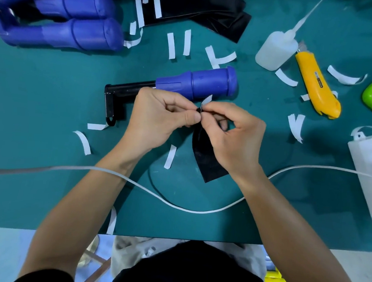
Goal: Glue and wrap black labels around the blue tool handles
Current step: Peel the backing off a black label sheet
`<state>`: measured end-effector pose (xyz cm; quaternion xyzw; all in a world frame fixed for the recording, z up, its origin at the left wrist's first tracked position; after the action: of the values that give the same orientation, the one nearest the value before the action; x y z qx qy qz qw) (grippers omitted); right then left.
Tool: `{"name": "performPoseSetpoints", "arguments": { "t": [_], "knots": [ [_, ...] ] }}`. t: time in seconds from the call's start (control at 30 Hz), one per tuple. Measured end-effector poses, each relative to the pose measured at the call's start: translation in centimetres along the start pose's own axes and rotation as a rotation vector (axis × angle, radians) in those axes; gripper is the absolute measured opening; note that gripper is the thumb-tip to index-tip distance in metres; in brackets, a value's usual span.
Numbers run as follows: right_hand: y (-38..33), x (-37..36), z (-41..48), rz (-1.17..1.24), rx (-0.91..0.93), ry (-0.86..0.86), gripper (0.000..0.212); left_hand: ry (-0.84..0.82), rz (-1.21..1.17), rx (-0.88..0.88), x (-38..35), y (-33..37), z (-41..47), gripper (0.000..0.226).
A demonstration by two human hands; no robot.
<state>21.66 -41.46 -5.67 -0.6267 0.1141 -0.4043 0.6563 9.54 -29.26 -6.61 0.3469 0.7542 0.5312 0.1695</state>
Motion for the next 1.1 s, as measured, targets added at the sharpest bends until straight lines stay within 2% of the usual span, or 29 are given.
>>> {"name": "performPoseSetpoints", "arguments": {
  "t": [0.23, 0.5, 0.6, 1.1],
  "knots": [
    [1.0, -0.3, 0.4, 0.093, -0.106, -0.079, 0.012, -0.029, 0.114, -0.044, 0.1, 0.1, 0.2, 0.025],
    [2.0, -1.4, 1.1, 0.26, -0.212, -0.204, 0.027, -0.069, 0.2, -0.043, -0.4, -0.4, 0.2, 0.018],
    [2.2, -1.5, 1.1, 0.285, -0.232, -0.214, 0.026, -0.079, 0.21, -0.049, -0.6, -0.4, 0.2, 0.014],
    [2.3, -1.6, 1.1, 0.221, -0.218, -0.225, 0.022, -0.045, 0.235, -0.03, -0.2, -0.6, 0.3, 0.013]
  ]
}}
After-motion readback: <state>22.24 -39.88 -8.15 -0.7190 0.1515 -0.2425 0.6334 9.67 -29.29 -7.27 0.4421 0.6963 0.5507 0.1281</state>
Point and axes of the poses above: each hand's wrist, its own z-axis towards the middle knuckle, its own x-axis out of the back of the hand, y = z × x, the point moved 8 cm from there along z, towards the middle knuckle, and after that the axes turned 7 degrees about x, right-handed, at the moved point
